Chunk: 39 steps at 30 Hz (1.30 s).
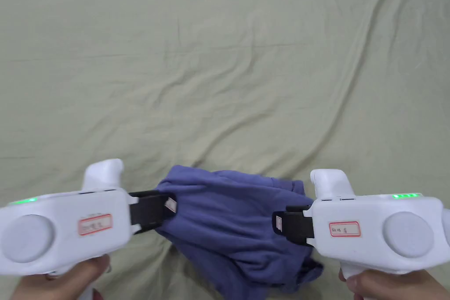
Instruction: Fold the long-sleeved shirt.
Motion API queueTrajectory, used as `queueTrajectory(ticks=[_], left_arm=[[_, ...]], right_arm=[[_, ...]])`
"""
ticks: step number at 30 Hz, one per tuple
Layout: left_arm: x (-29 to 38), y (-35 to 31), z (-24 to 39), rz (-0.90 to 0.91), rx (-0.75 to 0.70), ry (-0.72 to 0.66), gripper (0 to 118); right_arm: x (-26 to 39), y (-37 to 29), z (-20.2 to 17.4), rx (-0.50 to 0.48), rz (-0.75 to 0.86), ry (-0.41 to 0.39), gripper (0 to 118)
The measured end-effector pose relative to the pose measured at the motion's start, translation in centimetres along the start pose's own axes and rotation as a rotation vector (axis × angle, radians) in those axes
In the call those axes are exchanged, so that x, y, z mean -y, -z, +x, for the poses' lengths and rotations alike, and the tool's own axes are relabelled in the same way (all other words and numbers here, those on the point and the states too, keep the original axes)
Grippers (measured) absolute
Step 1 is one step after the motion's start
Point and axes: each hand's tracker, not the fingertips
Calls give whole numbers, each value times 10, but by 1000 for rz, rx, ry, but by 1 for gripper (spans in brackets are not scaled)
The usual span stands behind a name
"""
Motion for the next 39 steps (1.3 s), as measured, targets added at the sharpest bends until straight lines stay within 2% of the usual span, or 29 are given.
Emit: queueTrajectory(ticks=[4, 6, 12, 18, 22, 26, 27, 29, 30, 31, 32, 39], left_arm=[[-16, -46, -22, 103, -136, -7, 11], [-22, -66, -42, 141, -201, -31, 11], [-27, -124, -135, 219, -348, -235, 11], [-11, -170, -222, 285, -502, -389, 11], [-2, -170, -253, 217, -640, -398, 11], [3, -159, -261, 190, -626, -436, 11], [3, -157, -261, 187, -628, -441, 14], [-3, -156, -248, 167, -714, -432, 115], [-7, -155, -243, 141, -729, -421, 118], [-4, -158, -227, 244, -637, -402, 118], [-15, -165, -219, 297, -670, -337, 118], [-47, -164, -134, 337, -583, -219, 118]], right_arm=[[-17, -27, -38, -79, 104, -98, 3], [-26, -32, -51, -104, 123, -111, 3], [-40, -36, -81, -133, 145, -179, 3], [-39, -32, -93, -104, 150, -209, 3], [-38, -32, -92, -109, 137, -202, 3], [-36, -32, -92, -96, 131, -204, 3], [-36, -32, -92, -94, 129, -204, 3], [-35, -33, -90, -89, 125, -200, 3], [-34, -33, -89, -88, 124, -199, 3], [-34, -34, -88, -84, 124, -199, 3], [-33, -36, -87, -80, 126, -199, 3], [-34, -55, -81, -49, 181, -190, 3]])
